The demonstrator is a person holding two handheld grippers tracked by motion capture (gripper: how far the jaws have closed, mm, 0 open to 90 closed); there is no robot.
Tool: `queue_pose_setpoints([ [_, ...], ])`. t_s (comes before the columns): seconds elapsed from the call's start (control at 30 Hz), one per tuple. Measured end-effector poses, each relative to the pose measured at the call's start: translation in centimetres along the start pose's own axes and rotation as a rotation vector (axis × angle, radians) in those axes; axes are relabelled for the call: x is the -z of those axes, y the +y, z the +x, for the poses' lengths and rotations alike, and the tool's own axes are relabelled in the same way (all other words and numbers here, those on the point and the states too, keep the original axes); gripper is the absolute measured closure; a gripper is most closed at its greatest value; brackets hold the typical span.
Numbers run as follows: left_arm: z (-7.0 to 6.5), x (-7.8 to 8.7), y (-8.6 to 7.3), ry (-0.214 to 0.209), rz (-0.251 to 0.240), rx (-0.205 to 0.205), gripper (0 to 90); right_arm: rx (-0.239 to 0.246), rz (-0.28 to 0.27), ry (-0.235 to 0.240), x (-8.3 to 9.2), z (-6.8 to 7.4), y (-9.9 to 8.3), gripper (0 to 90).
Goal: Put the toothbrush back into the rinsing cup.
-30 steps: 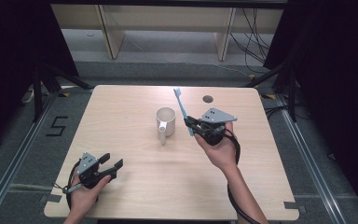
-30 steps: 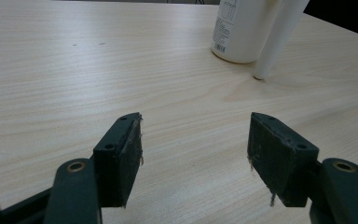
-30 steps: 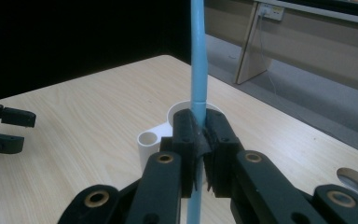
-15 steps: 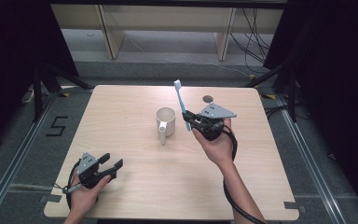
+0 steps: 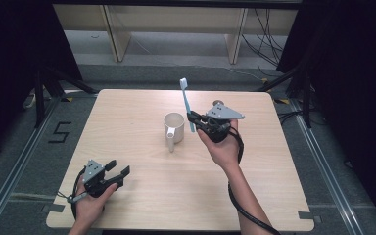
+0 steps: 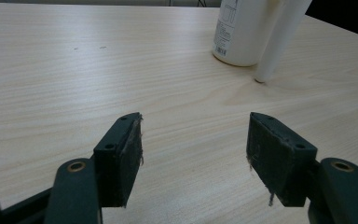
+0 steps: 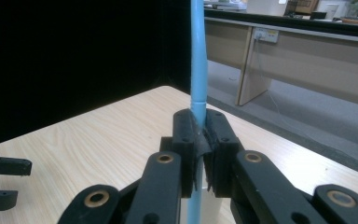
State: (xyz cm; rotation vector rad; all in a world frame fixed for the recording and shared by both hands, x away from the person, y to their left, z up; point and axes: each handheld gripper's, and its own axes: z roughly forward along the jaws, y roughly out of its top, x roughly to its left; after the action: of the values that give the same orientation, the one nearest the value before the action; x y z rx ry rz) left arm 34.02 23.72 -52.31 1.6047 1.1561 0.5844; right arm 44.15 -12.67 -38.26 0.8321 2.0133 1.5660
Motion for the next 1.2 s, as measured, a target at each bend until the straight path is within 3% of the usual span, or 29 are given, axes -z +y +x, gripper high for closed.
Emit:
queue_pose_setpoints([
  [0.13,0.0,0.2,0.0,0.008,0.006,0.002,35.4,0.023,-0.006,-0.001,-0.3,0.1,-0.1,84.4],
  [0.27,0.0,0.2,0.0,0.004,-0.006,0.004,35.3,0.003,-0.003,0.000,-0.5,0.3,0.0,84.4],
  [0.3,0.0,0.2,0.0,0.002,-0.002,-0.004,35.3,0.027,-0.016,-0.007,-0.7,0.3,0.0,84.4],
  [0.33,0.0,0.2,0.0,0.002,-0.002,-0.004,35.3,0.005,-0.017,0.007,-0.8,0.4,0.0,84.4],
  [0.53,0.0,0.1,0.0,0.000,-0.005,-0.008,35.3,-0.007,-0.026,-0.002,-1.0,0.5,0.3,84.4],
  [0.73,0.0,0.2,0.0,0.000,-0.002,-0.004,35.3,0.008,-0.044,0.009,-1.7,0.6,0.4,84.4],
  [0.9,0.0,0.2,0.0,0.000,-0.007,-0.002,35.3,-0.014,-0.049,0.013,-2.2,0.9,0.4,84.4],
  [1.2,0.0,0.2,0.0,0.001,-0.002,-0.005,35.3,0.008,-0.071,0.010,-2.6,0.8,0.6,84.4],
])
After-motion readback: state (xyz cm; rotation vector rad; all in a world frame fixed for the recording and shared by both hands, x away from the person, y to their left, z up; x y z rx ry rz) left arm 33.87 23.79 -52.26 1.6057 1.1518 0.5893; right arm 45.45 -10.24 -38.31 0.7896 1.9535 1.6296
